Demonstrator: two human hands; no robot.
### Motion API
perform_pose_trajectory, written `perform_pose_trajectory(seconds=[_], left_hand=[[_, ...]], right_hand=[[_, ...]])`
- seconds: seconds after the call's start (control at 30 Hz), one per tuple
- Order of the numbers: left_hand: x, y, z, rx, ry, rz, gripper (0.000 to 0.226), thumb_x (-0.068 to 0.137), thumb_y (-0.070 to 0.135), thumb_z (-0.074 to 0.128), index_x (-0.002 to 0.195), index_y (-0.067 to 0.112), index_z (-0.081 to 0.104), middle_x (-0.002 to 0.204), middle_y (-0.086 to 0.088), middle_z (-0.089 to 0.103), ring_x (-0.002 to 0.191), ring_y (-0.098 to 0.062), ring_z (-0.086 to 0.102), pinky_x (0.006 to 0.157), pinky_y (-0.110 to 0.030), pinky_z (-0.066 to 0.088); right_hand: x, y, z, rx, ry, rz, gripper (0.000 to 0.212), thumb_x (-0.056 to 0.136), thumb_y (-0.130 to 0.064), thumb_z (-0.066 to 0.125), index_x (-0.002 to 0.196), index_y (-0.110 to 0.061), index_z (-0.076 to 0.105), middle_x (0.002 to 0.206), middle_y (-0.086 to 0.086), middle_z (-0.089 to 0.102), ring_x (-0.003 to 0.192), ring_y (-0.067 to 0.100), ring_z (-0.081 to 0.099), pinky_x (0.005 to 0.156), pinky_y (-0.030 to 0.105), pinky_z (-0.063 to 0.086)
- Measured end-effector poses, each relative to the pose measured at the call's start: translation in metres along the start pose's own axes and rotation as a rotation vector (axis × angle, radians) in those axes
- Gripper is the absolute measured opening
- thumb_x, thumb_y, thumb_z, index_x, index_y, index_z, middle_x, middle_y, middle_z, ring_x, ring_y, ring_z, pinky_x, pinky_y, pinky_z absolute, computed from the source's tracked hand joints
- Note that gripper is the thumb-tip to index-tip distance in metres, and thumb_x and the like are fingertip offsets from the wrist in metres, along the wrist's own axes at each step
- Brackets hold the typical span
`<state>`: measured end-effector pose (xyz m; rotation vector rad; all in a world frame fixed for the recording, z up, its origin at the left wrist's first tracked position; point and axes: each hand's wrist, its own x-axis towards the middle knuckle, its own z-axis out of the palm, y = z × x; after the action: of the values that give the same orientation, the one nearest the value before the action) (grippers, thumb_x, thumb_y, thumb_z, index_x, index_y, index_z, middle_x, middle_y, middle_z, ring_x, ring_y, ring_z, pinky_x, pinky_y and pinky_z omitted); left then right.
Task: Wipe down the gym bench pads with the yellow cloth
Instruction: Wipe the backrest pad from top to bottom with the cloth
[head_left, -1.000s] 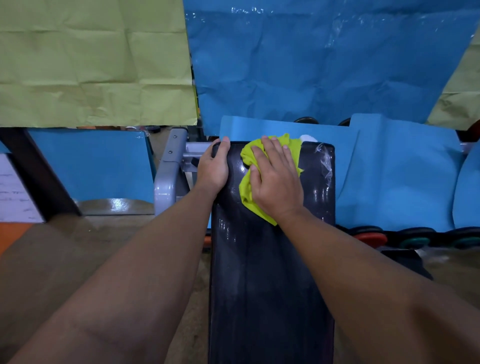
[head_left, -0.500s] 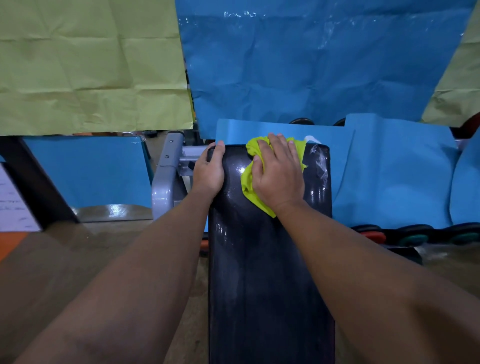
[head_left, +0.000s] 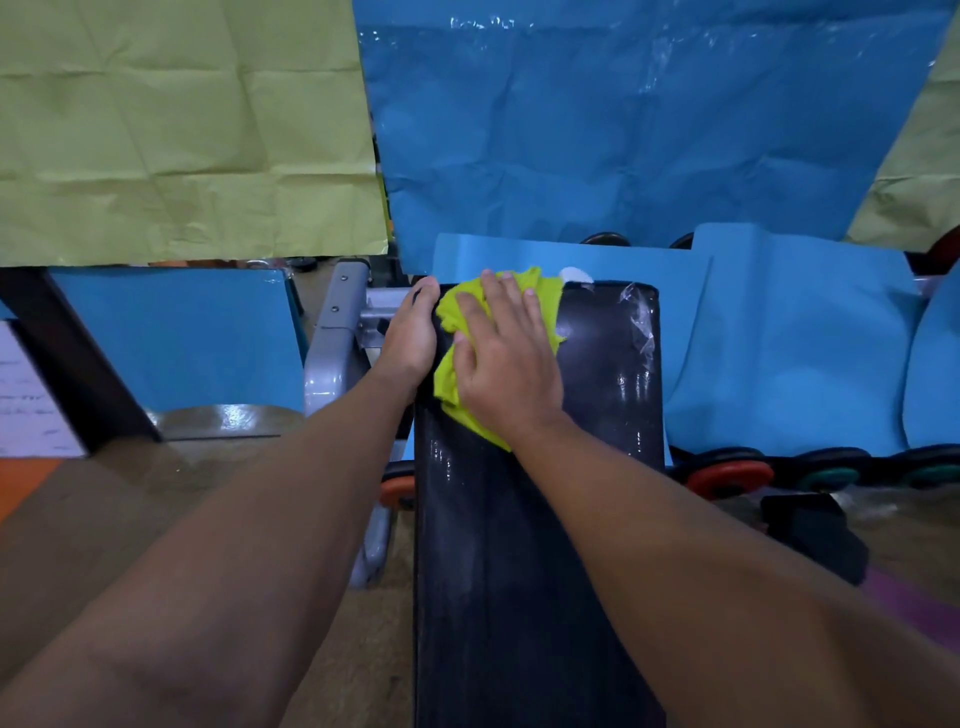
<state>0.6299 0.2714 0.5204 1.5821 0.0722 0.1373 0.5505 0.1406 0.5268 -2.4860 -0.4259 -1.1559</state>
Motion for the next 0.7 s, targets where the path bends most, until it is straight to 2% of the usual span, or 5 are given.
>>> perform_pose_trajectory(seconds=[0.17, 0.37, 0.47, 0.6, 0.7], left_hand=[[-0.016, 0.022, -0.004, -0.129, -0.227, -0.162, 0.05, 0.101, 0.054, 0.046, 0.101, 0.016, 0.077, 0.101, -0.01, 0.078, 0.093, -0.024, 0.074, 0.086, -0.034, 0.057], [-0.01, 0.014, -0.008, -0.165, -0.228, -0.143, 0.06, 0.094, 0.06, 0.055, 0.139, 0.021, 0.059, 0.132, -0.007, 0.067, 0.123, -0.022, 0.063, 0.114, -0.042, 0.042], [0.002, 0.008, -0.012, -0.157, -0.257, -0.177, 0.083, 0.078, 0.071, 0.064, 0.148, 0.029, 0.049, 0.143, -0.003, 0.059, 0.127, -0.024, 0.061, 0.114, -0.046, 0.04], [0.002, 0.01, -0.014, -0.167, -0.33, -0.183, 0.061, 0.094, 0.061, 0.052, 0.143, 0.024, 0.055, 0.133, -0.007, 0.067, 0.118, -0.024, 0.067, 0.106, -0.042, 0.049], [0.004, 0.008, -0.013, -0.151, -0.339, -0.182, 0.071, 0.088, 0.067, 0.057, 0.146, 0.027, 0.052, 0.135, -0.005, 0.066, 0.123, -0.024, 0.064, 0.111, -0.045, 0.044]], right_hand=[[-0.013, 0.007, 0.0, -0.026, -0.016, -0.097, 0.048, 0.097, -0.029, 0.043, 0.138, -0.01, 0.06, 0.156, 0.016, 0.045, 0.149, 0.034, 0.037, 0.125, 0.049, 0.022], [-0.005, -0.025, 0.009, -0.036, -0.018, -0.002, 0.051, 0.094, -0.026, 0.042, 0.139, -0.007, 0.058, 0.156, 0.018, 0.045, 0.149, 0.036, 0.035, 0.126, 0.051, 0.019], [-0.025, -0.02, 0.009, -0.064, -0.057, -0.107, 0.049, 0.097, -0.026, 0.045, 0.14, -0.008, 0.057, 0.16, 0.017, 0.04, 0.152, 0.034, 0.03, 0.127, 0.05, 0.018], [-0.021, -0.004, 0.006, -0.087, -0.032, -0.123, 0.046, 0.097, -0.028, 0.046, 0.138, -0.012, 0.06, 0.159, 0.015, 0.041, 0.151, 0.033, 0.032, 0.126, 0.049, 0.019], [-0.011, -0.019, 0.011, -0.096, -0.016, -0.004, 0.05, 0.096, -0.028, 0.043, 0.14, -0.011, 0.058, 0.159, 0.017, 0.041, 0.152, 0.035, 0.031, 0.126, 0.052, 0.019]])
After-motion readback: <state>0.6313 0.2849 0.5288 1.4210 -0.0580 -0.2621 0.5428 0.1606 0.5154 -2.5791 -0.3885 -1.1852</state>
